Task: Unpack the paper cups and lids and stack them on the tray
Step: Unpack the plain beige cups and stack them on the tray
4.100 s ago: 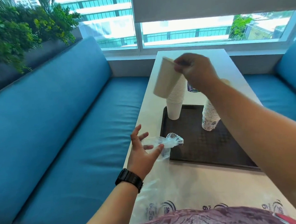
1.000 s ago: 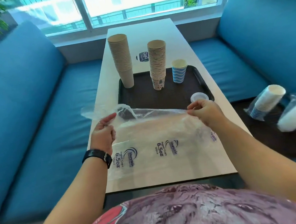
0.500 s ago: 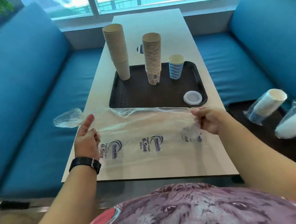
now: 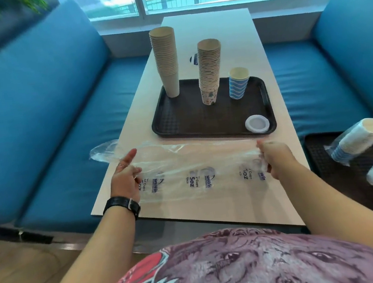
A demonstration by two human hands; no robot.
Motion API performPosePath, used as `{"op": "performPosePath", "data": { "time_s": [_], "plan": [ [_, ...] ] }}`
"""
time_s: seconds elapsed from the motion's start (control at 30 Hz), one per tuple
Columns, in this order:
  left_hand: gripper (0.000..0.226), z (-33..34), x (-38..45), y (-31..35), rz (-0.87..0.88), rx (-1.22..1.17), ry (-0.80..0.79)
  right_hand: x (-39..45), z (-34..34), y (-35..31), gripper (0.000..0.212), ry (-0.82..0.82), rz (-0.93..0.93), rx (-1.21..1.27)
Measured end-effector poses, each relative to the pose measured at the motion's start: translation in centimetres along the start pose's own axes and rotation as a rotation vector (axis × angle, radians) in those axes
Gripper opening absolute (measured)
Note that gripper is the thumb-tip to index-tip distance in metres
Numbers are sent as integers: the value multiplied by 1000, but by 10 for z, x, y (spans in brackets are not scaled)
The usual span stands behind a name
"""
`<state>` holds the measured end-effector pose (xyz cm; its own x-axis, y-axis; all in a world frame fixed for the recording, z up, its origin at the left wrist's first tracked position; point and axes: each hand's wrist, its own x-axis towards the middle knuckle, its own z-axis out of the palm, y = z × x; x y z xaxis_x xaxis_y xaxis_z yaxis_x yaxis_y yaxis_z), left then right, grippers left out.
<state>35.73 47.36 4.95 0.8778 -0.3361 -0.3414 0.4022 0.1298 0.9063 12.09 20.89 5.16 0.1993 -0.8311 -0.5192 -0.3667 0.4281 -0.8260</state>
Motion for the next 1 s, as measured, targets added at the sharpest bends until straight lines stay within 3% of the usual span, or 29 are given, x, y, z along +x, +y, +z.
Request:
{"op": "performPosePath", "data": {
  "time_s": [0.1, 0.33, 0.47, 0.53, 0.6, 0.7, 0.77, 0.83, 0.93, 1.0],
  "plan": [
    [58, 2, 0, -2, 31, 21, 30, 2, 0, 4, 20, -5, 0, -31],
    [53, -8, -7, -3, 136, 125, 293, -21, 4, 13, 30, 65, -333, -399],
    [41, -9, -15, 5, 271, 467, 675, -27, 10, 19, 27, 52, -395, -557],
    [52, 7, -34, 3, 395, 609, 708, -27, 10, 19, 27, 36, -386, -595],
    [61, 32, -53, -12, 609, 746, 491, -28, 9, 15, 43, 61, -403, -643],
    [62, 74, -73, -44, 811, 1152, 10, -34, 14, 17, 49, 213, -664, -824],
    [60, 99, -78, -61, 764, 1501, -305, -44, 24, 24, 41, 206, -889, -938],
    [60, 114, -79, -77, 645, 1712, -500, -50, 38, 32, 43, 94, -1051, -1023],
    [61, 114, -76, -93, 544, 1881, -638, -49, 50, 40, 53, -197, -942, -1216],
    [61, 108, -71, -101, 501, 1855, -675, -37, 46, 48, 55, -268, -814, -1315]
  ]
}}
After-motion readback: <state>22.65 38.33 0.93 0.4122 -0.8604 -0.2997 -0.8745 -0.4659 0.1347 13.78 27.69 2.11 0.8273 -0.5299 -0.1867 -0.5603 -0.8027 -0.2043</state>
